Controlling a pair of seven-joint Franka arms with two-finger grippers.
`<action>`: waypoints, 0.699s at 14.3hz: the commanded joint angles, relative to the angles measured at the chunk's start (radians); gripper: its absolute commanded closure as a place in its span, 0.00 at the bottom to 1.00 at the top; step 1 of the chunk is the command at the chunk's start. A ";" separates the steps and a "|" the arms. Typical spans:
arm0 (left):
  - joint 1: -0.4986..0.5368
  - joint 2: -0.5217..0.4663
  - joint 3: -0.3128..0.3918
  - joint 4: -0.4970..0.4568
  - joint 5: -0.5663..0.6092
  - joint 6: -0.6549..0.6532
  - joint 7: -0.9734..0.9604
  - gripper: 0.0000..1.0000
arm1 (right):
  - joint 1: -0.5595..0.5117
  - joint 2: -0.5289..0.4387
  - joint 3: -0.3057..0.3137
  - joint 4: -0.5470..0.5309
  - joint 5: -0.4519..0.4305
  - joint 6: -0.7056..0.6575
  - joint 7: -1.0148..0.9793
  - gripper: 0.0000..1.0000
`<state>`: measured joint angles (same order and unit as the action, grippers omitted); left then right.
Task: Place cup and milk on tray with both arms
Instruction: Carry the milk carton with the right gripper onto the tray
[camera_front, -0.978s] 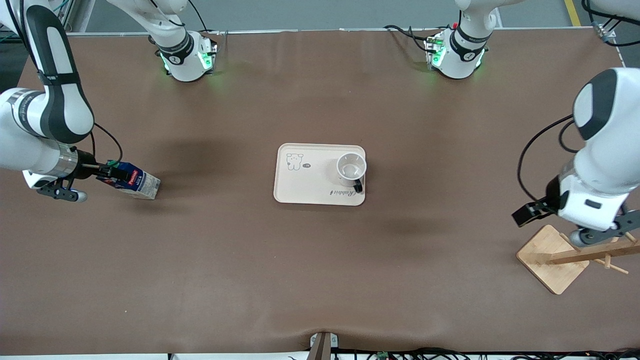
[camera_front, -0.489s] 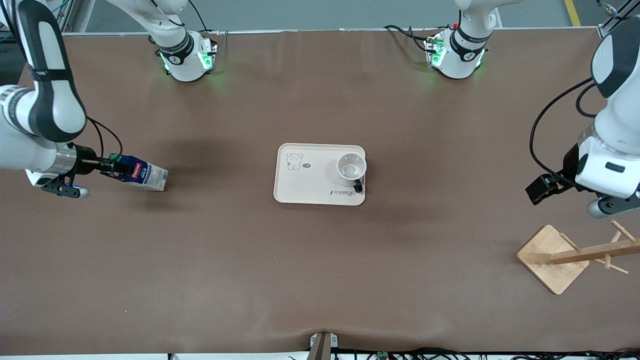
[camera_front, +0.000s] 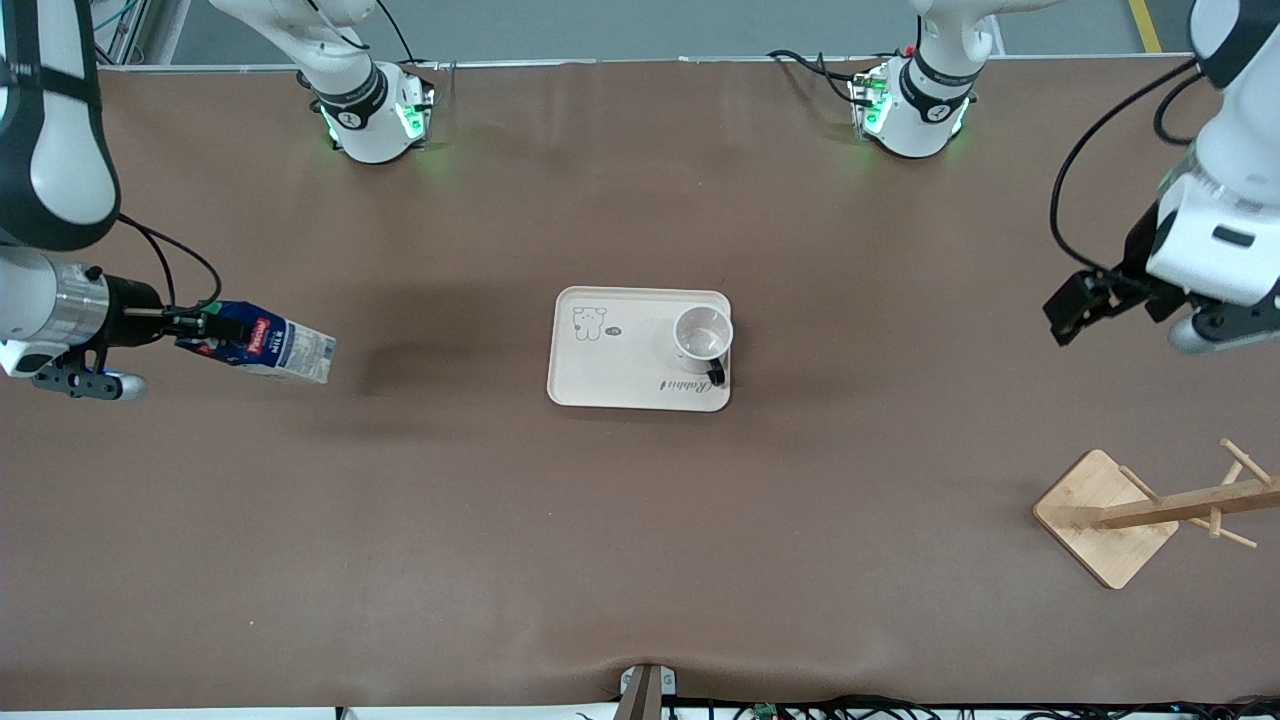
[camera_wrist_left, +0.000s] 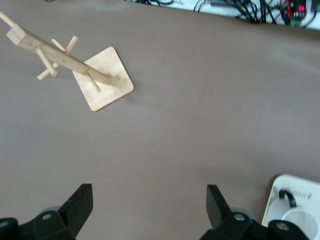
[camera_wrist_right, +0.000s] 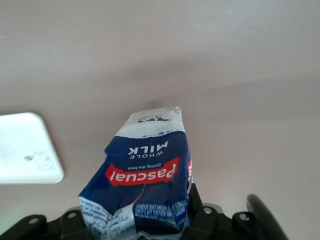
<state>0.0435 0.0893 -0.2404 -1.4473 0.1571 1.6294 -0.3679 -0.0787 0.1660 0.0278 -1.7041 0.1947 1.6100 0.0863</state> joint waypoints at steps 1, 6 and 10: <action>-0.040 -0.106 0.059 -0.096 -0.031 -0.029 0.064 0.00 | 0.146 0.029 -0.006 0.101 -0.003 -0.058 0.212 1.00; -0.111 -0.209 0.140 -0.211 -0.080 -0.039 0.124 0.00 | 0.359 0.113 -0.005 0.181 0.006 -0.042 0.571 1.00; -0.178 -0.264 0.219 -0.266 -0.088 -0.039 0.176 0.00 | 0.511 0.237 -0.003 0.314 0.038 -0.019 0.699 1.00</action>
<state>-0.0949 -0.1173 -0.0572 -1.6527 0.0856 1.5853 -0.2134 0.3675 0.3162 0.0347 -1.4905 0.2006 1.5974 0.7425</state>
